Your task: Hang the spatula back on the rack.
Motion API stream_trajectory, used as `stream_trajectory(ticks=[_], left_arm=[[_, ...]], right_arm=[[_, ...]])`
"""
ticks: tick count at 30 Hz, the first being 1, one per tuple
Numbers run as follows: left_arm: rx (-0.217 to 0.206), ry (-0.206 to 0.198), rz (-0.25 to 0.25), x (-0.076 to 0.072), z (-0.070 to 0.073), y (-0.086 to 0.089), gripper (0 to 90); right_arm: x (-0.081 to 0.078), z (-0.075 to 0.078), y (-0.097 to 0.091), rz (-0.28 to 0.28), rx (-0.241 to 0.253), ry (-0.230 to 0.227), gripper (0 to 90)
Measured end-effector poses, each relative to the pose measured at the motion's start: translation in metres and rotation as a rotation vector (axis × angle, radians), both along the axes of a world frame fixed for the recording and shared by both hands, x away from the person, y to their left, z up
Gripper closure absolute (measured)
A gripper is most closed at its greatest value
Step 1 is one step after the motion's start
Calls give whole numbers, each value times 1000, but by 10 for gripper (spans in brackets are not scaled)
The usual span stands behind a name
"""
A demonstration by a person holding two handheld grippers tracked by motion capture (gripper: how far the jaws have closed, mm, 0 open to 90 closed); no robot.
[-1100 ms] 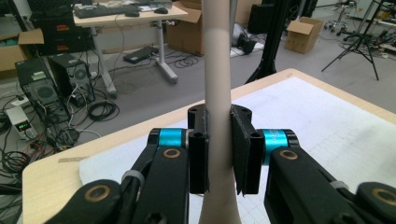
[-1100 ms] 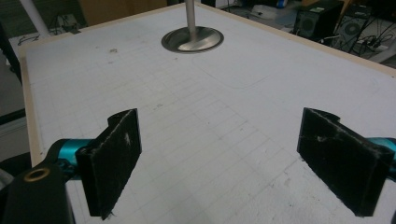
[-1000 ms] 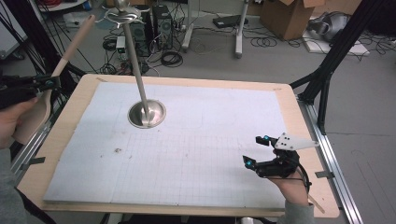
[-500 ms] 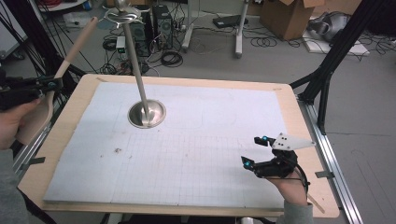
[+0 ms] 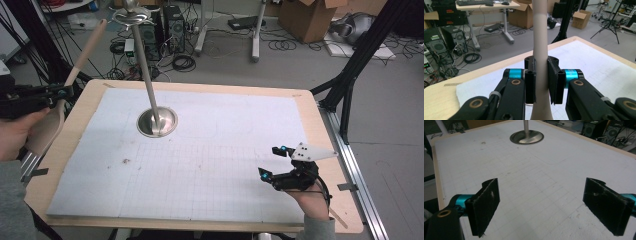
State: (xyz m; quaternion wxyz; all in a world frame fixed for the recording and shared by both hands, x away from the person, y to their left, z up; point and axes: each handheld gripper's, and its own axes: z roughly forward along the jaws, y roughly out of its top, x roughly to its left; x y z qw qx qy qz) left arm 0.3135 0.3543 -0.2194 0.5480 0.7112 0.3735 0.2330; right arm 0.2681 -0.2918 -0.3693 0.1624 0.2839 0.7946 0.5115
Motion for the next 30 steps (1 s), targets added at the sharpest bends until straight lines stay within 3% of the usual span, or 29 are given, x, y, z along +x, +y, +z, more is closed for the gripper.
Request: stream_trajectory(ticks=[9,30], left_arm=[[-1,9,-26,5,-6,-7,779],[31,51,-24,26,-20,-24,779]], right_arm=[[-1,1,-2,-8,11,0,134],[-2,2,-3,-4,11,-8,134]])
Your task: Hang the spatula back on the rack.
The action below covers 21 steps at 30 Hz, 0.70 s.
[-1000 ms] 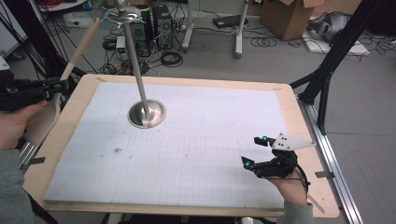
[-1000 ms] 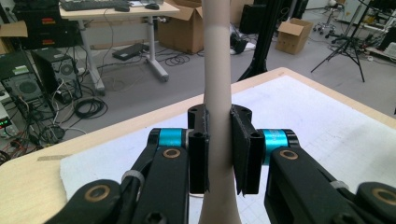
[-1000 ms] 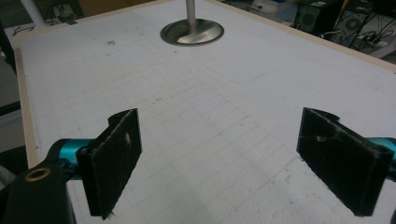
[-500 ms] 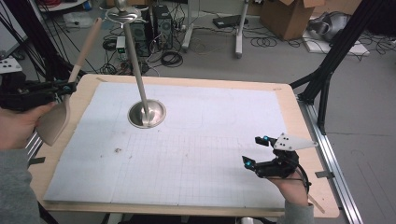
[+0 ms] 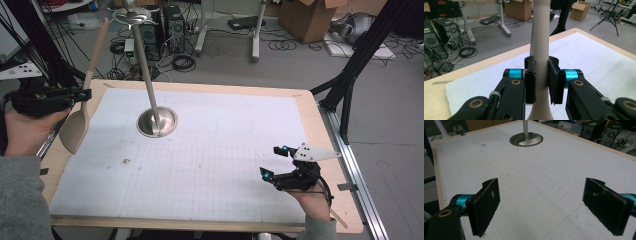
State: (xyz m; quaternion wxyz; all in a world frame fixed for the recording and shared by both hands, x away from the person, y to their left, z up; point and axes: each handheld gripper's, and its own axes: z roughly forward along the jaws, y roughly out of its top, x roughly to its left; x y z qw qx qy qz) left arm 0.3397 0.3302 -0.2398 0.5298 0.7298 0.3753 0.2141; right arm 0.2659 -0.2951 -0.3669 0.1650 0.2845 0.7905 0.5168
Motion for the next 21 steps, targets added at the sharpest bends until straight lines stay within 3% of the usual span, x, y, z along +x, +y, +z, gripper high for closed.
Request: stream_trajectory(ticks=[8,14,21], left_arm=[[11,10,1,6,-4,-7,779],[43,13,6,10,-7,-11,779],[44,14,7,14,-12,-17,779]], right_arm=[[-2,2,-2,-6,7,-3,134],[-1,1,-1,-3,2,5,134],[-3,2,-3,-9,13,-1,134]])
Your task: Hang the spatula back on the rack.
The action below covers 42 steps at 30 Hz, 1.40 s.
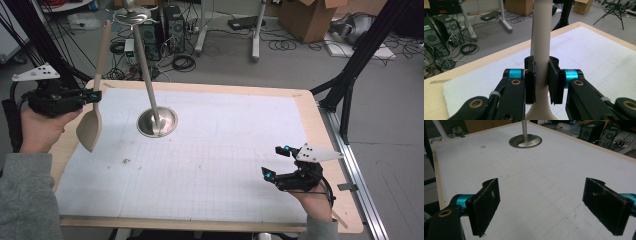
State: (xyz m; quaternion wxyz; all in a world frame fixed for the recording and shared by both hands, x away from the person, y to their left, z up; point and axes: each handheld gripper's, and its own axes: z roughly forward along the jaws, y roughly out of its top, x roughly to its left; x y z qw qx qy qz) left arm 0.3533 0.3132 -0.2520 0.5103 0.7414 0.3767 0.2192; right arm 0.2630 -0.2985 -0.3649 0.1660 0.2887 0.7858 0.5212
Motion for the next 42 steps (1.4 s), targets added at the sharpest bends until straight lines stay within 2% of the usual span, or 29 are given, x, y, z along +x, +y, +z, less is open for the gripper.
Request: stream_trajectory(ticks=[5,9,12,24,32,34,39,42], left_arm=[[29,-16,-15,3,-2,-4,779],[36,-26,6,5,-4,-7,779],[41,-25,1,7,-6,-10,779],[11,-19,0,20,-17,-19,778],[11,-11,-3,27,-23,-27,778],[7,-10,-4,28,-23,-27,778],[7,-10,0,28,-23,-28,777],[5,-10,3,28,-24,-28,775]], right_arm=[[0,0,0,2,-1,-3,135],[0,0,-1,-1,-1,-4,135],[0,0,-1,-2,-2,-3,135],[-1,1,-2,-2,4,-2,135],[-1,1,0,9,1,-7,135],[-2,3,0,22,31,-6,135],[-6,7,1,33,34,-27,136],[-5,6,-1,18,41,-14,136]])
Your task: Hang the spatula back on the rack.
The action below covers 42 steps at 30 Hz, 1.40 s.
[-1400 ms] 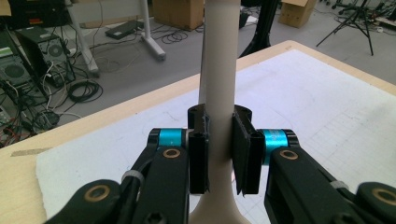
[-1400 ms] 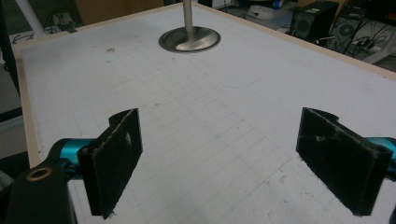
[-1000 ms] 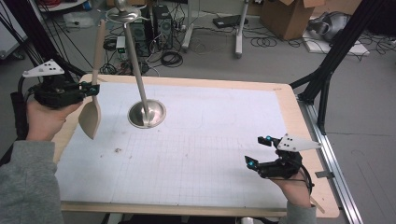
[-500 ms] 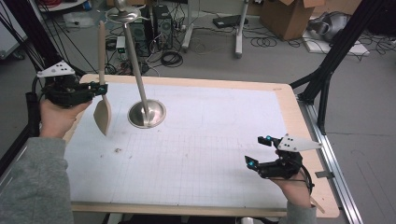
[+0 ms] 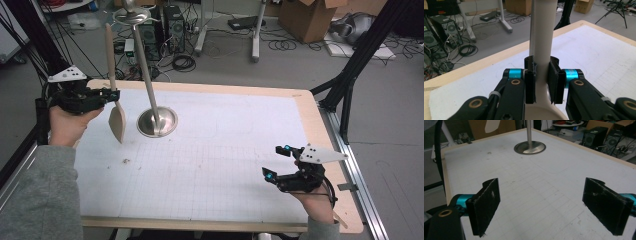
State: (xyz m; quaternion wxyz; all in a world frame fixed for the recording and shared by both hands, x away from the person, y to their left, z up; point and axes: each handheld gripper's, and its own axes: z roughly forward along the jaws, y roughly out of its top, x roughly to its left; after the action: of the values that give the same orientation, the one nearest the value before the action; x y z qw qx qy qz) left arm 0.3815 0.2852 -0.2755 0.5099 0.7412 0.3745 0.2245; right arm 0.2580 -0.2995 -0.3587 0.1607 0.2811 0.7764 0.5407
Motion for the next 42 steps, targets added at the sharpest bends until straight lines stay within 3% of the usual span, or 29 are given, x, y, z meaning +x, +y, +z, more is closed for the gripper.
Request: stream_trajectory(ticks=[10,15,22,26,33,42], left_arm=[[8,-5,8,3,-2,-4,731],[-10,-58,32,-1,2,-3,613],[-18,-90,40,-7,4,-2,432],[-10,-99,25,-10,5,-2,357],[29,-112,58,-15,6,-2,214],[28,-110,77,-20,2,2,164]], right_arm=[[2,-2,0,-9,-4,5,136],[3,-3,1,-5,-9,3,136],[3,-3,2,-2,-11,7,136],[4,-4,3,1,-13,7,136],[4,-3,2,2,-10,6,136],[4,-3,2,3,-7,6,136]])
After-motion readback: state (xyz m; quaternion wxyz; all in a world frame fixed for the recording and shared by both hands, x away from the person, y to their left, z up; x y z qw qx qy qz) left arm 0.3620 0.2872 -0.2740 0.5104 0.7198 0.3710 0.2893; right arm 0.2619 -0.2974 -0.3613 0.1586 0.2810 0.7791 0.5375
